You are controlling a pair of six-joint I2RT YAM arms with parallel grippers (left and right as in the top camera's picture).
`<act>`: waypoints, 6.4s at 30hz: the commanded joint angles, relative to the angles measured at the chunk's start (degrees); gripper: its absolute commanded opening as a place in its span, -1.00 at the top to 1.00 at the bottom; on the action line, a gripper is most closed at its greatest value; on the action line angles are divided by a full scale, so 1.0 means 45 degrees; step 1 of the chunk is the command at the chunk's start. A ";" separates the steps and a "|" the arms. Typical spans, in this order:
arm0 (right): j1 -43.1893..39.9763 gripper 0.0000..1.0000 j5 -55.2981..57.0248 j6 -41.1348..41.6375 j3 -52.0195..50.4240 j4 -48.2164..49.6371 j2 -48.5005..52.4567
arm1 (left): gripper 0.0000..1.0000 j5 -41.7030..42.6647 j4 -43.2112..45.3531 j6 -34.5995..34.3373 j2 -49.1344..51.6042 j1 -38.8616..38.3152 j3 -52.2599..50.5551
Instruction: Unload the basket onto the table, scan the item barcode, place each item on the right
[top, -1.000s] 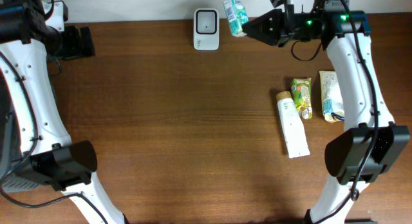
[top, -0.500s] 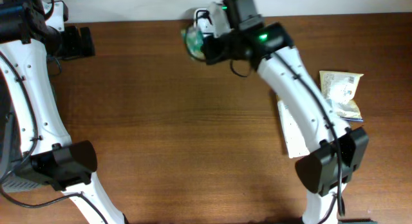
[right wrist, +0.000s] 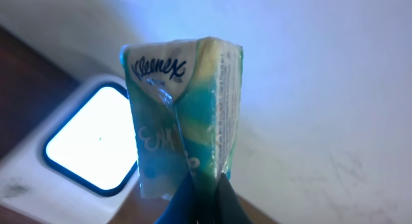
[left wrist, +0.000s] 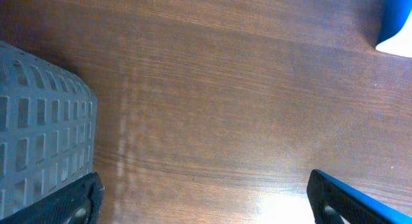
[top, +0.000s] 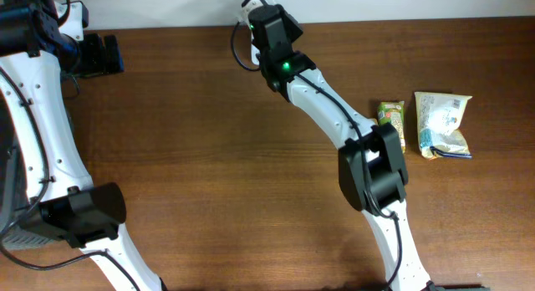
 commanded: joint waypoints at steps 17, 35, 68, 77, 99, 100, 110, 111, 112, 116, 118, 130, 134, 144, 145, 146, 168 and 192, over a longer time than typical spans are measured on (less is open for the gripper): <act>-0.0180 0.92 0.0209 -0.2526 0.0092 0.0797 0.1030 | -0.98 0.0092 0.0019 0.0155 -0.0053 0.0063 0.0209; -0.0034 0.92 -0.8621 0.4439 0.0097 -0.8267 -0.4221 | -0.98 0.0092 0.0019 0.0155 -0.0053 0.0063 0.0209; -0.6761 -0.77 -0.4386 0.8393 -0.1953 -1.8102 -0.4775 | -0.98 0.0092 0.0019 0.0155 -0.0053 0.0063 0.0209; -0.6178 -0.97 -0.7470 0.7898 0.6387 -1.7432 -0.6751 | -0.98 0.0092 0.0019 0.0155 -0.0053 0.0063 0.0209; -0.6188 -0.97 -0.7393 0.7893 1.0987 -1.7272 -0.6645 | -0.98 0.0092 0.0019 0.0155 -0.0053 0.0063 0.0209; -0.6188 -0.97 -0.7431 0.7893 1.0982 -1.7272 -0.6688 | -0.99 0.0092 0.0019 0.0155 -0.0053 0.0063 0.0209; -0.6188 -0.97 -0.7470 0.7417 0.5071 -1.3687 -0.9695 | -0.98 0.0092 0.0019 0.0155 -0.0053 0.0063 0.0209; -0.6188 -0.97 -0.7480 0.7169 0.3823 -1.3036 -1.0360 | -0.98 0.0092 0.0019 0.0155 -0.0053 0.0063 0.0209; -0.6188 -0.97 -0.7475 0.6994 0.2924 -1.2541 -1.0826 | -0.98 0.0092 0.0019 0.0155 -0.0053 0.0063 0.0209; -0.6188 -0.97 -0.7475 0.6849 -0.0801 -1.0069 -1.2813 | -0.98 0.0092 0.0019 0.0155 -0.0053 0.0063 0.0209; -0.6188 -0.97 -0.7475 0.6849 -0.4163 -0.7626 -1.4523 | -0.98 0.0092 0.0019 0.0155 -0.0053 0.0063 0.0209; -0.6188 -0.97 -0.7582 0.6858 -1.8491 0.1778 -2.2435 | -0.98 0.0092 0.0019 0.0155 -0.0053 0.0063 0.0209; -0.6188 -0.97 -0.7587 0.6863 -2.1750 0.3653 -2.5033 | -0.98 0.0092 0.0019 0.0155 -0.0053 0.0063 0.0209; -0.6188 -0.97 -0.7932 0.6907 -2.6583 0.3959 -3.0323 | -0.98 0.0092 0.0019 0.0155 -0.0053 0.0063 0.0209; -0.6188 -0.97 -0.8014 0.6902 -2.6801 0.3910 -3.0561 | -0.99 0.0097 0.0019 0.0155 -0.0053 0.0063 0.0209; -0.6188 -0.97 -0.8111 0.6897 -2.6986 0.3793 -3.0784 | -0.99 0.0092 0.0019 0.0155 -0.0053 0.0063 0.0209; -0.6188 -0.97 -0.8194 0.6902 -2.6981 0.0272 -3.0998 | -0.99 0.0092 0.0019 0.0155 -0.0053 0.0063 0.0209; -0.6188 -0.97 -0.8194 0.6902 -2.6981 0.0272 -3.0998 | -0.98 -0.0335 0.0058 0.0398 -0.5945 -0.0724 -0.8786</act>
